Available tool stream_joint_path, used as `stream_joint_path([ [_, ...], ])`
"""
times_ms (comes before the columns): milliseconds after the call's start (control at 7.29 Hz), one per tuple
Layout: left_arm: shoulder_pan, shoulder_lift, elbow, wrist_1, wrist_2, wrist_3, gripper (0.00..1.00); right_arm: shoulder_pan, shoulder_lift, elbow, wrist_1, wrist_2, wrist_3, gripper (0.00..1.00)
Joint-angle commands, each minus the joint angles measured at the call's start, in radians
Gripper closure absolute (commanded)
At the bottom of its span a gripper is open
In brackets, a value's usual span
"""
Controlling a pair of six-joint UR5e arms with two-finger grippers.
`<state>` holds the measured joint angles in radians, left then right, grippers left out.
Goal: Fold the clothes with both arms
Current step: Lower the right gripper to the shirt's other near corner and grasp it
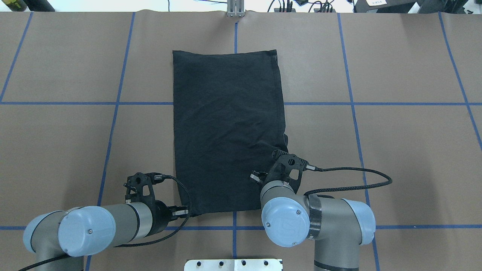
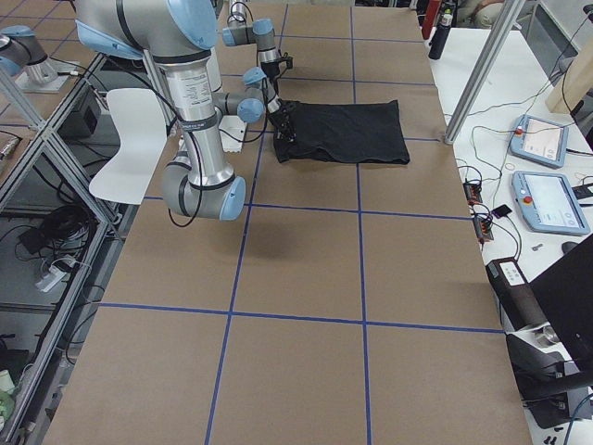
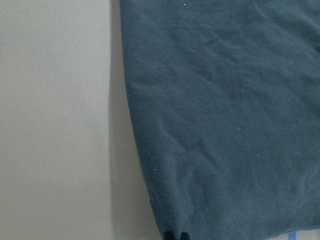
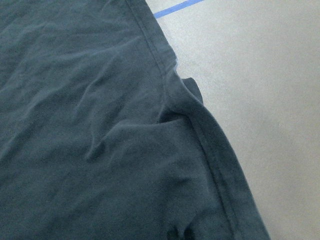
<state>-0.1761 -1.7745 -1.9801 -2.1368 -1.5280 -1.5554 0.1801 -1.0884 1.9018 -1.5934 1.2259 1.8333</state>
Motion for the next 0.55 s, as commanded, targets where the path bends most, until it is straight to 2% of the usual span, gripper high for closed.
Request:
stream_joint_path([
  [0, -0.005, 0.012, -0.080, 0.005, -0.006, 0.008, 1.00, 0.002, 0.001, 0.083, -0.059, 0.007, -0.002, 1.00],
  [137, -0.013, 0.012, -0.119, 0.030, -0.038, 0.009, 1.00, 0.004, -0.002, 0.109, -0.074, 0.007, -0.002, 1.00],
  [411, -0.014, 0.021, -0.279, 0.154, -0.072, 0.008, 1.00, -0.078, -0.011, 0.277, -0.220, 0.001, 0.014, 1.00],
])
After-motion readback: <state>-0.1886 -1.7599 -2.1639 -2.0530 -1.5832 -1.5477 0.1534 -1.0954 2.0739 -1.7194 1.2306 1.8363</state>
